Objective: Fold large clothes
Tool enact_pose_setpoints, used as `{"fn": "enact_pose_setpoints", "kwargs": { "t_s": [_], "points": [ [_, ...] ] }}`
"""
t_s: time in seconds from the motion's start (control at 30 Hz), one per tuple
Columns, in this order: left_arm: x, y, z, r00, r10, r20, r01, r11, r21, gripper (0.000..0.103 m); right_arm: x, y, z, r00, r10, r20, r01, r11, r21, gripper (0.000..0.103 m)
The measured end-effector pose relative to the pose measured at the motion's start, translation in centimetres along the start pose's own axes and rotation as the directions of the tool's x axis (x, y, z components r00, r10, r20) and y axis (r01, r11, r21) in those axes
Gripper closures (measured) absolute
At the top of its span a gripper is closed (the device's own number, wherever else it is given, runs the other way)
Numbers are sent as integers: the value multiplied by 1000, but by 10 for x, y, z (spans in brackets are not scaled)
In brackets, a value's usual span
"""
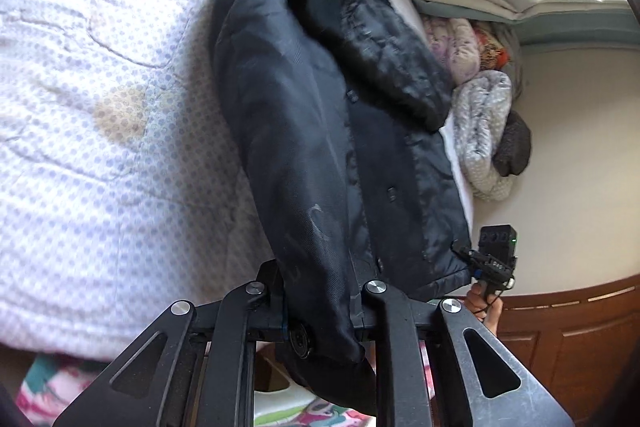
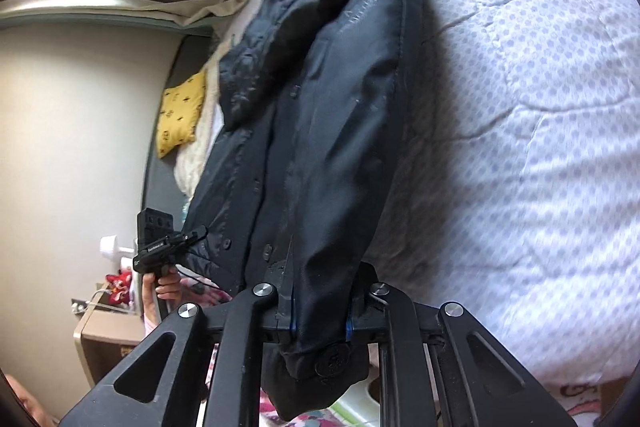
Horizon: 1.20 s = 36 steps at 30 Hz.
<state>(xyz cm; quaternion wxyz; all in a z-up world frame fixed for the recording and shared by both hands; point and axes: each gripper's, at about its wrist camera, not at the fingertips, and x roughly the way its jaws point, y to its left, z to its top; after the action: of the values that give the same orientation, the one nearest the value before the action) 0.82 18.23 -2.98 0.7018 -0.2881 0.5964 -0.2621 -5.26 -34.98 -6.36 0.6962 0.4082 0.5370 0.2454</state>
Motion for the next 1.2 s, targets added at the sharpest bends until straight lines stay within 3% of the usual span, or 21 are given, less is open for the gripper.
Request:
{"fn": "enact_pose_setpoints", "kwargs": {
  "t_s": [0.3,0.5,0.67,0.83,1.03,1.2],
  "points": [
    [-22,-5,11,992,-104,71,107,994,-34,82,-24,18,1,988,132,82,-132,991,-2,93],
    [-34,-33,49,973,-178,144,181,983,-12,82,-38,44,35,966,193,173,-191,981,-28,93],
    [-43,-36,91,947,-231,222,247,968,-45,82,-44,63,74,944,219,246,-217,976,-32,93],
    [-28,-39,139,930,-238,279,268,960,-75,82,-35,74,121,929,220,297,-227,974,-11,93],
    [-3,-34,186,932,-193,307,237,965,-114,82,-16,64,169,918,179,354,-207,978,41,93],
    [21,-18,213,935,-157,318,220,961,-170,82,5,50,206,925,122,360,-160,984,79,93]
  ]
}}
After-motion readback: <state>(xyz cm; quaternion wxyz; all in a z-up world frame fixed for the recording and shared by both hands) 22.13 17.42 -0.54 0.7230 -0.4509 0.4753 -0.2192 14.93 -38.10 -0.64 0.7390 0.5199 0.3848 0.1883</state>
